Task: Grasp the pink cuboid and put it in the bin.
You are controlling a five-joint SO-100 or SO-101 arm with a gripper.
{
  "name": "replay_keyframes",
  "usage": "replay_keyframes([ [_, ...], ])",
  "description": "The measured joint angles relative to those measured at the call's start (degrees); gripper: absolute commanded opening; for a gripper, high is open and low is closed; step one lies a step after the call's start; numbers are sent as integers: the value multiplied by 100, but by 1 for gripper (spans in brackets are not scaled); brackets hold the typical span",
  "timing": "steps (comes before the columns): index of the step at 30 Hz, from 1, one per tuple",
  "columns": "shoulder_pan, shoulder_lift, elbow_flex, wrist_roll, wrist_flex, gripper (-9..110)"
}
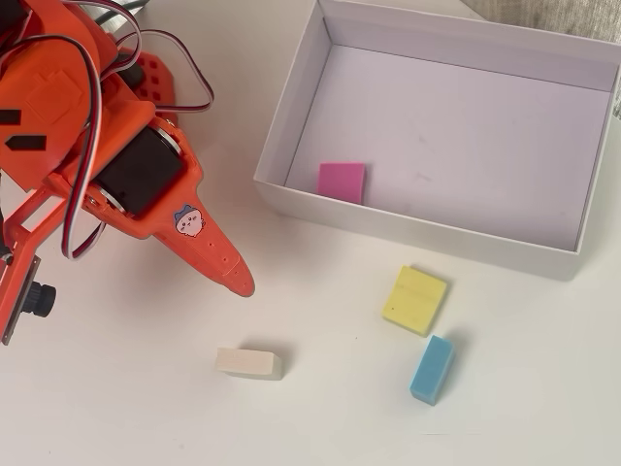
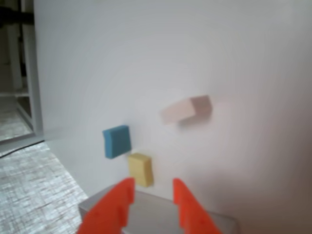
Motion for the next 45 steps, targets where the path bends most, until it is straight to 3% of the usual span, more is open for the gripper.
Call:
replay_keyframes([
  [6, 0, -62, 290, -26, -53, -8],
  [45, 97, 9, 316, -35, -53, -8],
])
